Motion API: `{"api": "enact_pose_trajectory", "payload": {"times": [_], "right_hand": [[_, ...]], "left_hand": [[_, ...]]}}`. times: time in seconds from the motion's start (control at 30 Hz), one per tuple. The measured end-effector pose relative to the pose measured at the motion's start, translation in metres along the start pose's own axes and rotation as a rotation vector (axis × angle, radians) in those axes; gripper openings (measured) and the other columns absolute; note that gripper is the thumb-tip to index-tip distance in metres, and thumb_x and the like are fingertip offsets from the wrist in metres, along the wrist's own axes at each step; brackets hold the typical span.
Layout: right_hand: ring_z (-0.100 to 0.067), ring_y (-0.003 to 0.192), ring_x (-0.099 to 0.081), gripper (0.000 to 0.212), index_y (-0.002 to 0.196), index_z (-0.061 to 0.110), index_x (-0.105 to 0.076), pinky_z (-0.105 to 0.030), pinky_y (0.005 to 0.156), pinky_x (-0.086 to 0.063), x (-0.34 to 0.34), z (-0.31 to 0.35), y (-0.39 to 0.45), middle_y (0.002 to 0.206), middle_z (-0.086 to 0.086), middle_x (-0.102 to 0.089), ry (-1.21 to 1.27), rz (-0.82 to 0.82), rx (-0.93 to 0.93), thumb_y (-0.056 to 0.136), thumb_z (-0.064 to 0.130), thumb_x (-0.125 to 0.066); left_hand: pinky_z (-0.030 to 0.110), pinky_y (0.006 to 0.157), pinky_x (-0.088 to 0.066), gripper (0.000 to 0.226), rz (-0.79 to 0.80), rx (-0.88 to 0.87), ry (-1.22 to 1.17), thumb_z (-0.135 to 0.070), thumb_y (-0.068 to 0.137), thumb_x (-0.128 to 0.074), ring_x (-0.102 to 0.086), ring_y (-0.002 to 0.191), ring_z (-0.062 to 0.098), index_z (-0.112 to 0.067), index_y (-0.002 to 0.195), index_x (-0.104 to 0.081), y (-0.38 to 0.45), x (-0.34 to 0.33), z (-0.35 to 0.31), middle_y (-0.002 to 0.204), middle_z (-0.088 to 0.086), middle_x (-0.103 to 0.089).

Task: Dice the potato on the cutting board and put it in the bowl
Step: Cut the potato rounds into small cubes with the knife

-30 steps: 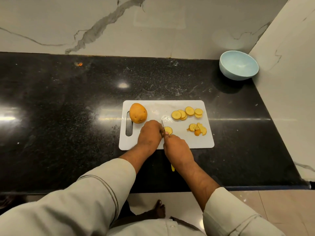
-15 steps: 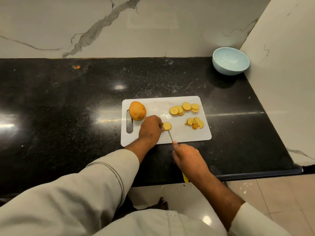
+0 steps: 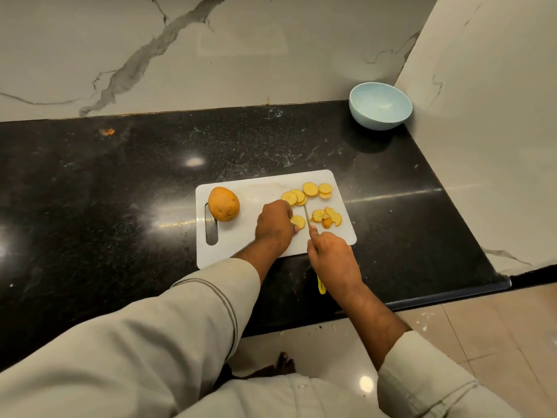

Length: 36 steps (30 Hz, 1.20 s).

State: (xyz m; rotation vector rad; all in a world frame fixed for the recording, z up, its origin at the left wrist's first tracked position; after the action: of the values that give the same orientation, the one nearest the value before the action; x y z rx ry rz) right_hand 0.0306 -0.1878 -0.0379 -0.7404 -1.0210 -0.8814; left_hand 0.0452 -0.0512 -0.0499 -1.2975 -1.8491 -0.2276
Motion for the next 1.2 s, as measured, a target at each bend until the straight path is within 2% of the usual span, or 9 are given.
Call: {"api": "enact_pose_trajectory", "payload": {"times": [0.2, 0.37, 0.5, 0.6, 0.73, 0.9, 0.97, 1.07, 1.2], "right_hand": [[-0.02, 0.086, -0.06, 0.043, 0.144, 0.013, -0.043, -0.033, 0.075, -0.052, 0.005, -0.013, 0.003, 0.098, -0.006, -0.061, 0.003, -0.021, -0.004, 0.103, 0.027, -0.038], [-0.017, 0.084, -0.059, 0.042, 0.143, 0.015, -0.044, -0.026, 0.068, -0.046, 0.008, -0.021, 0.007, 0.098, -0.005, -0.061, 0.025, -0.058, -0.017, 0.103, 0.027, -0.039], [-0.019, 0.09, -0.06, 0.043, 0.143, 0.014, -0.044, -0.033, 0.079, -0.052, 0.01, -0.021, 0.01, 0.104, -0.006, -0.063, 0.083, -0.085, 0.007, 0.102, 0.027, -0.042], [-0.021, 0.097, -0.06, 0.043, 0.141, 0.013, -0.047, -0.036, 0.087, -0.05, 0.011, -0.017, 0.015, 0.109, -0.009, -0.064, 0.142, -0.109, 0.019, 0.101, 0.027, -0.046], [-0.019, 0.094, -0.06, 0.038, 0.131, 0.013, -0.059, -0.034, 0.088, -0.051, 0.015, -0.015, 0.02, 0.103, -0.008, -0.067, 0.345, -0.17, -0.028, 0.095, 0.025, -0.059], [-0.021, 0.1, -0.061, 0.046, 0.133, 0.012, -0.057, -0.034, 0.092, -0.049, 0.011, -0.015, 0.024, 0.11, -0.007, -0.068, 0.387, -0.159, -0.078, 0.09, 0.024, -0.067], [-0.018, 0.1, -0.061, 0.049, 0.135, 0.013, -0.055, -0.029, 0.092, -0.047, 0.01, -0.016, 0.023, 0.11, -0.006, -0.068, 0.408, -0.172, -0.101, 0.089, 0.023, -0.068], [-0.014, 0.093, -0.061, 0.05, 0.135, 0.014, -0.054, -0.022, 0.086, -0.047, 0.01, -0.015, 0.02, 0.109, -0.005, -0.068, 0.45, -0.197, -0.112, 0.088, 0.02, -0.069], [-0.017, 0.086, -0.06, 0.044, 0.132, 0.013, -0.058, -0.035, 0.084, -0.054, 0.005, -0.006, 0.014, 0.097, -0.006, -0.066, 0.424, -0.184, -0.049, 0.088, 0.014, -0.065]], "left_hand": [[0.034, 0.082, -0.051, 0.025, 0.051, -0.078, 0.014, -0.014, 0.077, -0.078, -0.061, 0.094, 0.025, -0.011, 0.1, -0.067, 0.008, -0.021, -0.022, 0.101, 0.008, -0.067], [0.036, 0.084, -0.052, 0.027, 0.044, -0.092, -0.087, -0.008, 0.076, -0.076, -0.062, 0.094, 0.026, -0.013, 0.101, -0.068, 0.009, -0.028, -0.025, 0.099, 0.007, -0.067], [0.041, 0.081, -0.055, 0.022, -0.03, -0.023, -0.265, -0.009, 0.073, -0.081, -0.064, 0.081, 0.023, -0.013, 0.09, -0.069, 0.017, -0.011, -0.005, 0.079, 0.0, -0.063], [0.046, 0.079, -0.056, 0.028, -0.102, -0.016, -0.316, -0.013, 0.072, -0.083, -0.064, 0.086, 0.029, -0.012, 0.095, -0.067, 0.029, 0.004, 0.01, 0.092, 0.009, -0.065], [0.049, 0.086, -0.054, 0.073, -0.015, -0.029, -0.157, -0.026, 0.066, -0.088, -0.052, 0.116, 0.029, -0.015, 0.13, -0.056, 0.049, 0.006, 0.006, 0.128, 0.011, -0.05], [0.04, 0.081, -0.055, 0.053, -0.001, -0.049, 0.008, -0.034, 0.07, -0.084, -0.058, 0.099, 0.027, -0.015, 0.115, -0.063, 0.057, 0.011, -0.003, 0.116, 0.008, -0.056], [0.032, 0.076, -0.049, 0.046, -0.017, -0.093, 0.094, -0.034, 0.074, -0.08, -0.057, 0.097, 0.025, -0.014, 0.112, -0.063, 0.054, 0.014, -0.005, 0.112, 0.006, -0.055], [0.029, 0.072, -0.044, 0.035, -0.031, -0.133, 0.151, -0.027, 0.079, -0.073, -0.057, 0.097, 0.024, -0.014, 0.11, -0.063, 0.045, 0.019, 0.001, 0.111, 0.007, -0.058], [0.032, 0.081, -0.048, 0.041, 0.021, -0.155, 0.255, -0.025, 0.08, -0.07, -0.057, 0.104, 0.024, -0.017, 0.119, -0.061, 0.024, 0.019, 0.022, 0.118, 0.005, -0.057]]}}
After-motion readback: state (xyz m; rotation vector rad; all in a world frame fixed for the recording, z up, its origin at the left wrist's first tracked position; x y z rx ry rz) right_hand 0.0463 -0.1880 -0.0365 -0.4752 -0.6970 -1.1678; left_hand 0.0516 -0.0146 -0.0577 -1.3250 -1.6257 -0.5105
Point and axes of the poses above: each hand's wrist, its own y-axis towards the middle knuckle, its own x-axis out of the back of the hand, z = x × y, the point moved 7 cm from there along y, towards the middle knuckle
